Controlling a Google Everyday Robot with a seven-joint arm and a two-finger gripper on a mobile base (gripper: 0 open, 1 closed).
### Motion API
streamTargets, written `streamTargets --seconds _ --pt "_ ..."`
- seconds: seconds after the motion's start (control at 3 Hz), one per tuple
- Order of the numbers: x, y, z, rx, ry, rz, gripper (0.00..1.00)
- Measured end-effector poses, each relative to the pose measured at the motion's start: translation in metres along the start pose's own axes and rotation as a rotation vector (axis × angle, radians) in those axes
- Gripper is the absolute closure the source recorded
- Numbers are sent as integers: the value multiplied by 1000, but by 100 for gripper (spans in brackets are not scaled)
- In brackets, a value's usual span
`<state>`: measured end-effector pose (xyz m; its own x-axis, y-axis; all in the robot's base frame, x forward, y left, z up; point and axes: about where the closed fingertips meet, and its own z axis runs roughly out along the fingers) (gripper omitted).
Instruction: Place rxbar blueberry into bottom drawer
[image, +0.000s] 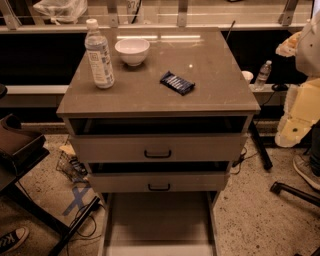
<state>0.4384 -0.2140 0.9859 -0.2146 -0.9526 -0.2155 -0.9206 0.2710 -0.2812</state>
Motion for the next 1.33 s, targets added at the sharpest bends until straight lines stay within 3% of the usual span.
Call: streamTargets --seconds 0.33,0.67,1.0,1.33 --pt "0 0 0 0 0 0 0" --pt "-13 -22 2 62 -160 37 0" --pt "-37 -61 10 119 -385 94 0" --pt "-62 -113 39 163 -705 212 0"
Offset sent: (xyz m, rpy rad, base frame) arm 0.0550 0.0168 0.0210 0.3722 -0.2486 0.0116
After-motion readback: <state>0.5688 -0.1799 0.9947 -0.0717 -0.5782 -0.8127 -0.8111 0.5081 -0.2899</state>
